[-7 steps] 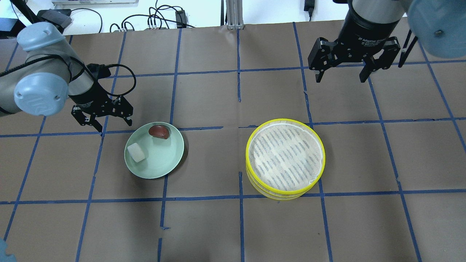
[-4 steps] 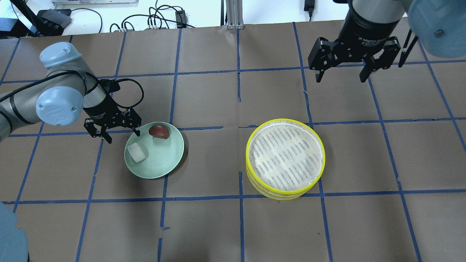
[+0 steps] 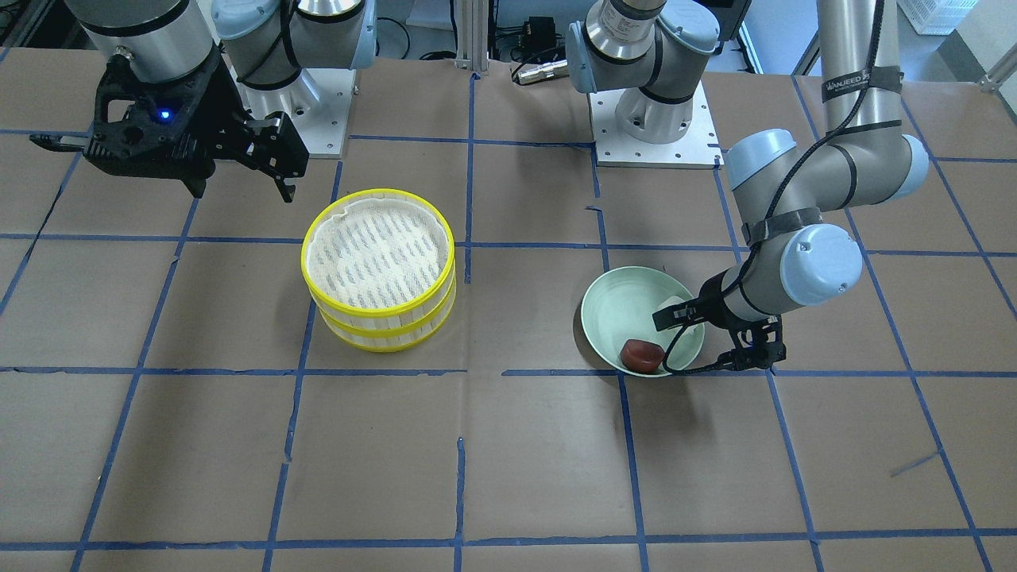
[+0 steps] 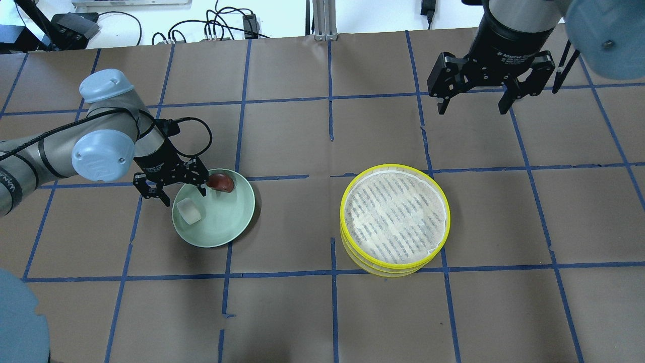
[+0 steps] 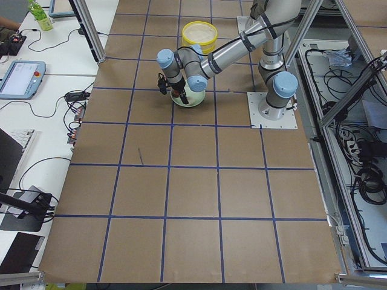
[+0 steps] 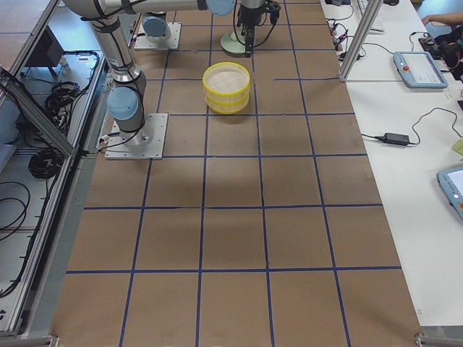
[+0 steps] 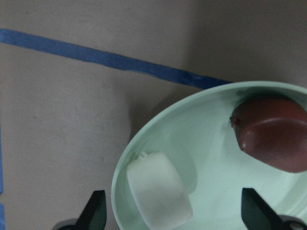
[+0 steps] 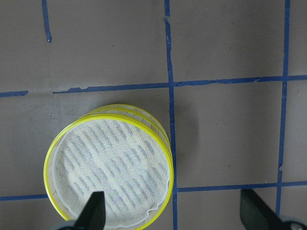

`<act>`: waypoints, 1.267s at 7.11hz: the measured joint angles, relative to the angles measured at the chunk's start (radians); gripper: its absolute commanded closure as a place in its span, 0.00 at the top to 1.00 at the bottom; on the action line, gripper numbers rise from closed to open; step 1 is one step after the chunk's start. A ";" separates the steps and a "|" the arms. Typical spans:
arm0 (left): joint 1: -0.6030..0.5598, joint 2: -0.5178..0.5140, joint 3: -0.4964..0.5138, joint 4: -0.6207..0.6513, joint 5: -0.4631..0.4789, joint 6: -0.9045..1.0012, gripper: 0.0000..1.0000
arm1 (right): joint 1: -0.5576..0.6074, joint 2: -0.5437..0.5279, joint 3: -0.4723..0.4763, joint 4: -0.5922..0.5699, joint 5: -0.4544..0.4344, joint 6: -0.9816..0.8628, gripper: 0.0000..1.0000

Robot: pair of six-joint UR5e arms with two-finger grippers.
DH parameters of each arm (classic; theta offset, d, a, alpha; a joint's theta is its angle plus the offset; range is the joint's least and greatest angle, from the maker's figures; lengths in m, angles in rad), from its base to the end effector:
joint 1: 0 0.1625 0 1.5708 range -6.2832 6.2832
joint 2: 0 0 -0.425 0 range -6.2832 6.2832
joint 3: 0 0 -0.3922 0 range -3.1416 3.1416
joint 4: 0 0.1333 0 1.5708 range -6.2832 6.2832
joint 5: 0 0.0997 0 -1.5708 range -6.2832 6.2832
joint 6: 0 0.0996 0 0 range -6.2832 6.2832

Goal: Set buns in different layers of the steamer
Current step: 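Grasp the white bun with the left gripper and lift it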

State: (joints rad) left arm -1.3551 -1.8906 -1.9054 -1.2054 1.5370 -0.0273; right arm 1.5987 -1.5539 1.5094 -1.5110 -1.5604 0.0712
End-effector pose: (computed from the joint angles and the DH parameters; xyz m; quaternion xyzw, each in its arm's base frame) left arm -0.0239 -0.5294 0.2034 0.1223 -0.9818 -0.1418 0.0302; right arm 0.1482 -0.4932 0.5038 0.0217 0.9997 0.0079 0.0048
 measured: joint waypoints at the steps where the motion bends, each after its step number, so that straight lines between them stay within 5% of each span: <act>1: 0.000 0.000 -0.004 0.001 0.000 0.000 0.35 | -0.001 0.000 0.000 0.000 -0.001 -0.004 1.00; 2: -0.001 0.000 -0.005 0.001 0.000 0.000 0.03 | -0.001 0.000 0.000 0.000 -0.001 -0.012 1.00; 9: -0.002 0.014 -0.036 0.107 0.006 0.003 0.00 | -0.001 -0.005 0.000 0.000 0.000 -0.019 1.00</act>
State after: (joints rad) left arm -1.3574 -1.8766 -1.9410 -1.0982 1.5432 -0.0244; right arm 1.5974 -1.5584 1.5094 -1.5114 -1.5601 0.0522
